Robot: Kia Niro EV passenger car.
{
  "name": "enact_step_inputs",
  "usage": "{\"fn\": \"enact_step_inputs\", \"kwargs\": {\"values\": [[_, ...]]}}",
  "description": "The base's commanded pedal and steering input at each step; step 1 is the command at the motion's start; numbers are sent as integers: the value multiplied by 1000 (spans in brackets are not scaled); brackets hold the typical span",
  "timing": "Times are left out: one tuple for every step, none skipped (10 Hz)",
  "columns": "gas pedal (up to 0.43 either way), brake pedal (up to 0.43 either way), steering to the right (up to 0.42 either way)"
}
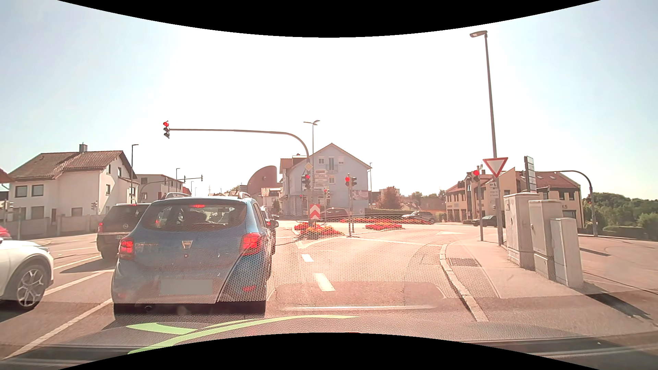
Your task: Follow the waypoints while adhering to traffic rules and regulations
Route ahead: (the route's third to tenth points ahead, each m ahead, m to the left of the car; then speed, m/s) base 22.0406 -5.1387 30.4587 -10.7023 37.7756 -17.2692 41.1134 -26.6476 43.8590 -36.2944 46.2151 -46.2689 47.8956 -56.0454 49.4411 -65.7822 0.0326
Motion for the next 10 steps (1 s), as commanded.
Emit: {"fn": "enact_step_inputs", "kwargs": {"values": [[0,256,73],[0,256,73],[0,262,73],[0,268,73],[0,293,73],[0,323,73],[0,360,73],[0,390,73],[0,402,73],[0,409,73]]}}
